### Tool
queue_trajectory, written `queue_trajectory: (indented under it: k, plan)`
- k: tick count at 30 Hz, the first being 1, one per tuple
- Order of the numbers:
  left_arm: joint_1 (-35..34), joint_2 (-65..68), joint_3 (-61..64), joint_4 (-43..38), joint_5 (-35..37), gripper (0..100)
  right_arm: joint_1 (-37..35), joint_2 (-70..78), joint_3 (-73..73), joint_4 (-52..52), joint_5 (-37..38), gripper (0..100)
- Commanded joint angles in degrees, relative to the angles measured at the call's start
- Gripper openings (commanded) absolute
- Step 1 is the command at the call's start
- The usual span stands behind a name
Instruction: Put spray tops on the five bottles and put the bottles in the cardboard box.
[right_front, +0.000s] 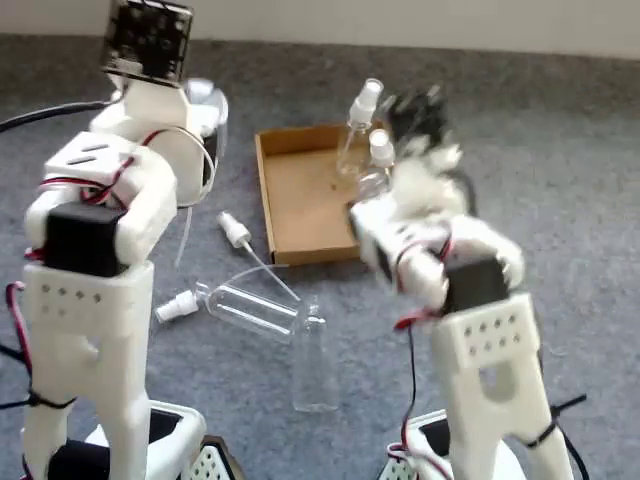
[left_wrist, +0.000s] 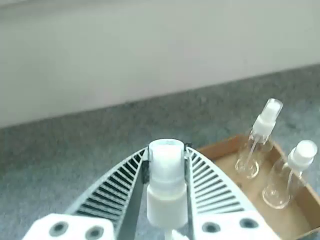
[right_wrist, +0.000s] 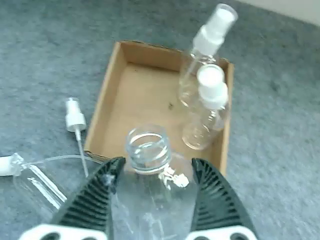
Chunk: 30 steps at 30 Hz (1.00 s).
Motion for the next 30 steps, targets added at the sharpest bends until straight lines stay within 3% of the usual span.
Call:
queue_trajectory:
  k: [1,9,14,17,23,30]
  plan:
    - [4.0,-0.9,-8.0,-0.3,-0.2,0,-5.2,-3.9,8.6,-6.7,-0.5,0.3]
    - [8.6,-0.9,-9.5,-8.3,-0.2,0,-13.1,-4.6,11.6,-7.3,-0.1,0.4]
    - [9.4,-0.9,-9.7,-9.3,-0.2,0,-13.6,-4.6,12.1,-11.7,-0.1,0.4]
    - [11.4,-1.4,-9.5,-9.3,-0.2,0,-13.9,-5.1,16.8,-20.2,-0.1,0.4]
    - [12.2,-1.5,-9.9,-10.4,-0.4,0,-13.9,-15.8,36.5,-46.8,-0.5,0.4]
    - [13.3,-1.0,-8.2,-19.3,-0.1,0,-13.7,-27.6,51.8,-57.7,-1.9,0.4]
